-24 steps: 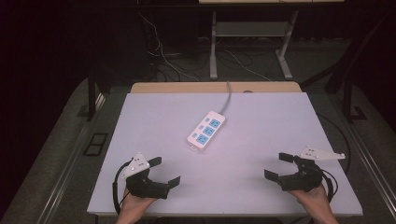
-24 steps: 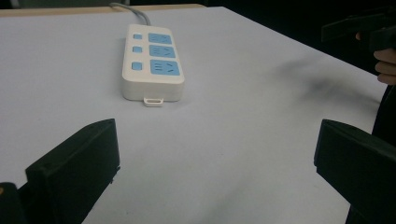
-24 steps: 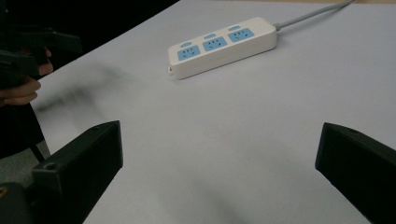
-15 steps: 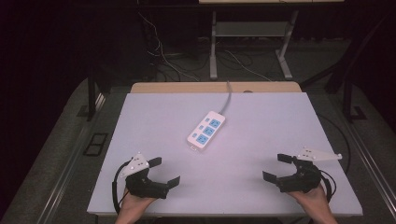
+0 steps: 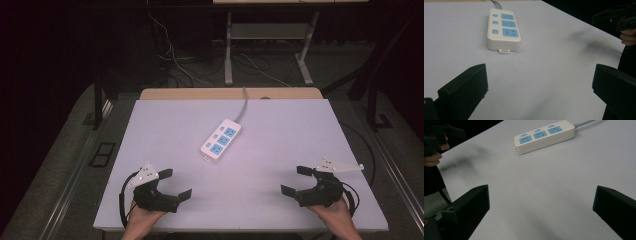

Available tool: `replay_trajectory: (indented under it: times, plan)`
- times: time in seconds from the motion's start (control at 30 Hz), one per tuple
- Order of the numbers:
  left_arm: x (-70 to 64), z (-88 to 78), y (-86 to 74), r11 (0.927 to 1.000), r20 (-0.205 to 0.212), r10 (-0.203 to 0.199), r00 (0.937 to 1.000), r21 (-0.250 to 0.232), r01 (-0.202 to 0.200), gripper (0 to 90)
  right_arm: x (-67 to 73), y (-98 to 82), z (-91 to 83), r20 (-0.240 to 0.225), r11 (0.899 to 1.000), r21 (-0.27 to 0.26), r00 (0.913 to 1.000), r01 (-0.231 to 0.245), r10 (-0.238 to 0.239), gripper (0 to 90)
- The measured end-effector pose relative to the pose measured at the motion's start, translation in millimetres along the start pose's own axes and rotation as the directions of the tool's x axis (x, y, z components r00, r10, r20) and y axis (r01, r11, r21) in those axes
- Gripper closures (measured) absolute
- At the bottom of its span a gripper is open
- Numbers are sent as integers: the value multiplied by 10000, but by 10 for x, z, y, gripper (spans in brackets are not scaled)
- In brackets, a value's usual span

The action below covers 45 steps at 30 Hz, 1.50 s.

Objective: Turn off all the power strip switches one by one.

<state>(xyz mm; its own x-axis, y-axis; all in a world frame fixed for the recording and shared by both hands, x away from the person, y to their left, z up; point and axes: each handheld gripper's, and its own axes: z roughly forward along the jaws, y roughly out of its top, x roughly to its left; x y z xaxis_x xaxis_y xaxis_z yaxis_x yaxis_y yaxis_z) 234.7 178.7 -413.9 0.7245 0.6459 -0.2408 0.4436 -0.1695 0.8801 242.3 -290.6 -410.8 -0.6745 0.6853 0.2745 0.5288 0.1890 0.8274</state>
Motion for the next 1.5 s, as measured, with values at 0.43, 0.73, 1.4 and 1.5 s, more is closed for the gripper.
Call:
replay_trajectory:
  times: [0.43,0.73,1.4,1.5]
  plan:
    - [52,46,127,9996,175,-75,9998,283,70,0,-13,-13,13,-11,9997,253,10000,10,-10,6]
    - [100,108,258,9977,274,34,9996,673,-52,0,-5,-10,20,-69,9997,247,10000,61,-60,6]
    - [225,206,555,9915,645,86,9979,1288,-169,3,-19,-8,15,-105,9996,269,9999,-6,8,6]
    - [246,258,586,9882,711,103,9974,1520,-210,3,-9,3,15,-149,9996,283,9999,-22,26,6]
